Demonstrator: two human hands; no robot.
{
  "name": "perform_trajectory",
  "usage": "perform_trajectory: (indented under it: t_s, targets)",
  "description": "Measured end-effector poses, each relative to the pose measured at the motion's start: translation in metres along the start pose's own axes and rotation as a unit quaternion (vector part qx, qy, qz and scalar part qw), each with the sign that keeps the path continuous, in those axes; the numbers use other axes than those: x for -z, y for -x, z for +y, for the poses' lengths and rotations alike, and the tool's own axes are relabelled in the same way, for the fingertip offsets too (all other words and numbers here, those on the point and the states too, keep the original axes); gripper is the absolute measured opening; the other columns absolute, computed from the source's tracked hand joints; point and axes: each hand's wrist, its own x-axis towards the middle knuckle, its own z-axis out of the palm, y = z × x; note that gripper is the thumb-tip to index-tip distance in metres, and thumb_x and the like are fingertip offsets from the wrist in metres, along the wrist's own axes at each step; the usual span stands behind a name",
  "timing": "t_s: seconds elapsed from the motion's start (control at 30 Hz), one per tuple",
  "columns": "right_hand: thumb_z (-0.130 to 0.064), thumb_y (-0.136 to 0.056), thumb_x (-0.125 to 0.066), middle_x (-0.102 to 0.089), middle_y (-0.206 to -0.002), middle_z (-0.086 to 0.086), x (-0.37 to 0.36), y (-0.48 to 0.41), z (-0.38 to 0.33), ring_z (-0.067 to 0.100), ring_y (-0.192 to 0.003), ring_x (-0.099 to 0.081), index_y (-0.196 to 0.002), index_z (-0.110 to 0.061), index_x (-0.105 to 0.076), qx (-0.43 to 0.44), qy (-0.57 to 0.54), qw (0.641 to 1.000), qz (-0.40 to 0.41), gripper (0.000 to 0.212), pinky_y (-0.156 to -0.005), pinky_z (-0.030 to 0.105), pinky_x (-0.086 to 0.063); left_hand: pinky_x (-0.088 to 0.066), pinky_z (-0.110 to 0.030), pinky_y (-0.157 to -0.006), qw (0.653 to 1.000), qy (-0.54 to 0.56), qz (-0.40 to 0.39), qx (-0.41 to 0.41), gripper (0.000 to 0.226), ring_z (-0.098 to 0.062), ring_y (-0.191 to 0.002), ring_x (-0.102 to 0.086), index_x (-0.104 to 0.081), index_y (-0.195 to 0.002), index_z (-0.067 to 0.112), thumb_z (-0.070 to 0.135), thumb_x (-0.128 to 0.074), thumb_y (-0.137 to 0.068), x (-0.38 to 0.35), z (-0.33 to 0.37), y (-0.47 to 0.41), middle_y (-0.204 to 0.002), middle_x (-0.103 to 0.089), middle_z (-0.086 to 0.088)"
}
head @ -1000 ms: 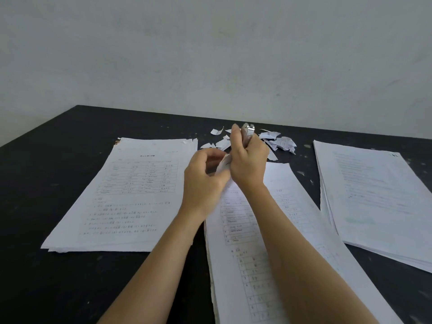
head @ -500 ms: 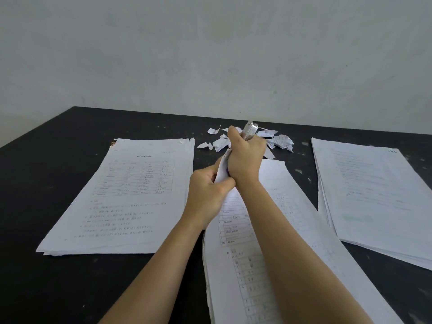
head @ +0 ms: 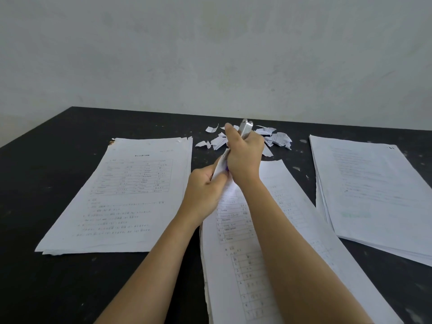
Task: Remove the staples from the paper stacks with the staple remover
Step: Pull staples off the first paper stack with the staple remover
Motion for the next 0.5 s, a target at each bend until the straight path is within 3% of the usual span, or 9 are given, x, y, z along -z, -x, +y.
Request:
perform_trajectory:
  t_s: [0.1,0.23,0.33,0.5]
  targets:
    - [-0.02,-0.088,-0.06,-0.035,-0.041,-0.003,0.002,0.0,-0.001,0.01,-0.04,-0.028,-0.045,-0.006,-0.036,0.012,0.017,1.0,0.005,0.051,-0.044,0.024,-0.027,-0.034,-0.021,-0.047,1.0,0.001,-0.002,0.017,0.036,-0.012,-0.048,-0.042,-0.065,-0.06,0.034,0.025,-0.053,-0.093,0.003,-0.001,-0.001,-0.051,-0.051,0.005]
    - [-0.026,-0.089,-0.059,-0.048,-0.038,-0.011,0.005,-0.004,-0.006,0.008,-0.041,-0.043,-0.046,-0.016,-0.05,-0.026,-0.025,0.999,0.027,0.045,-0.045,0.021,-0.036,-0.051,-0.02,-0.06,0.998,0.019,-0.001,0.062,0.022,-0.009,-0.066,-0.066,-0.068,-0.08,0.034,0.028,-0.052,-0.094,0.006,-0.002,-0.001,-0.07,-0.07,0.008]
    - [-0.028,-0.09,-0.059,-0.056,-0.047,0.0,0.01,-0.009,-0.012,0.021,-0.049,-0.055,-0.053,-0.013,-0.051,-0.061,-0.108,0.991,0.055,0.041,-0.047,0.024,-0.042,-0.056,-0.029,-0.066,0.99,0.093,0.014,0.107,0.019,-0.016,-0.074,-0.071,-0.069,-0.088,0.028,0.021,-0.053,-0.094,0.009,-0.002,-0.003,-0.077,-0.073,0.005]
    - [-0.023,-0.092,-0.053,-0.062,-0.044,0.003,0.017,-0.015,-0.019,0.017,-0.041,-0.059,-0.063,-0.008,-0.051,-0.069,-0.156,0.984,0.052,0.033,-0.047,0.024,-0.049,-0.059,-0.034,-0.066,0.965,0.209,0.034,0.152,0.015,-0.02,-0.076,-0.072,-0.071,-0.093,0.017,0.013,-0.057,-0.091,0.014,-0.002,-0.006,-0.083,-0.075,-0.001]
